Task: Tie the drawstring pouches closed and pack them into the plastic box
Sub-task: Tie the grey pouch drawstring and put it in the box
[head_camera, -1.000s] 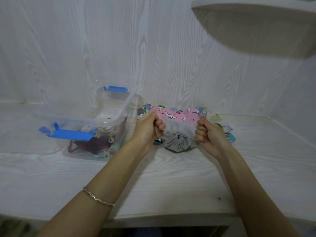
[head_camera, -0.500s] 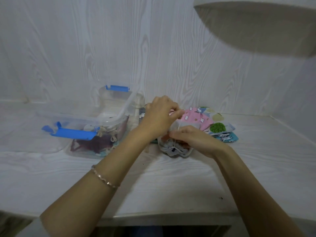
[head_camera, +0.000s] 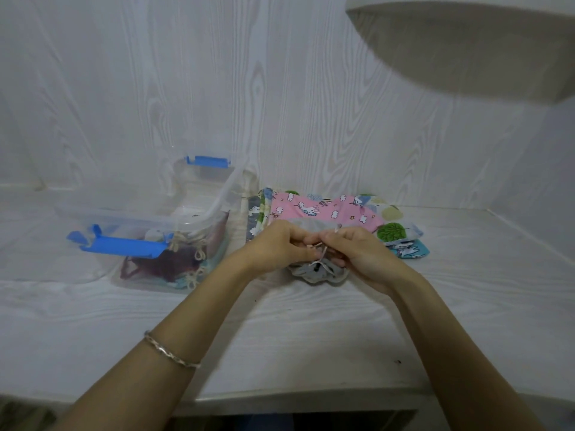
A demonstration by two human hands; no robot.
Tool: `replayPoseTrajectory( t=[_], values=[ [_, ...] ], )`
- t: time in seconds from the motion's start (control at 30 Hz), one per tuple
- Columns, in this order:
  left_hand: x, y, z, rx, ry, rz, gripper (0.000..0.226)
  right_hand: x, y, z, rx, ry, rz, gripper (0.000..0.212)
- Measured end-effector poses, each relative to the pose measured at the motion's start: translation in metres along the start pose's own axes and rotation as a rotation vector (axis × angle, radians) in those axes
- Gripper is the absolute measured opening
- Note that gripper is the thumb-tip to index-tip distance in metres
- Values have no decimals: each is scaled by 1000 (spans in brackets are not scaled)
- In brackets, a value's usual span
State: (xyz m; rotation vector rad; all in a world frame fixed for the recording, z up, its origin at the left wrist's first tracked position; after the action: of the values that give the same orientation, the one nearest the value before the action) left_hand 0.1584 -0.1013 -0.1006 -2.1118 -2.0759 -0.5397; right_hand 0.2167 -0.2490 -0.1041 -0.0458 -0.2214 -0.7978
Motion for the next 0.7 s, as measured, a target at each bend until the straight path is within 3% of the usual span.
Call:
replayPoseTrajectory(
  t=[0.07,0.23,0.3,0.37,0.47,0.53,0.6,0.7],
  values=[
    [1,1,3,8,35,-31,18,1,0,2,8,-15,-46,29],
    [12,-2,-15,-127,98,-352,14,13,0,0,31,152,-220,23],
    [13,-3,-18,-129,17,-424,19,18,0,-4,42,201,-236,36],
    [10,-3,-17,-95,-198,-452,27,18,-1,-7,32,213,-252,49],
    [0,1,-16,-34,-793,-389,36,17,-3,-11,36,174,-279,43],
    [-6,3,-15,26,-1006,-369,34,16,-5,-12,25,196,-297,28],
    [-9,7,-13,52,-874,-409,31,15,-6,-9,32,196,-337,15],
    [-8,6,-11,-23,-270,-381,12,14,-8,-3,68,122,-363,12]
  ],
)
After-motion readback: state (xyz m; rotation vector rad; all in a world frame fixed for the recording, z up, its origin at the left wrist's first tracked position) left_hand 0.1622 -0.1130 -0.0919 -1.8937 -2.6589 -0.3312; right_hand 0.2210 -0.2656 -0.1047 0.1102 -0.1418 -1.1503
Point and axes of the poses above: each hand's wrist, its own y-axis towards the middle knuckle, its own x-axis out of the back of the hand, z = x × y, the point moved 3 cm from there along y, towards the middle knuckle, and after that the axes turned 3 degrees about -x, right-handed, at the moved point
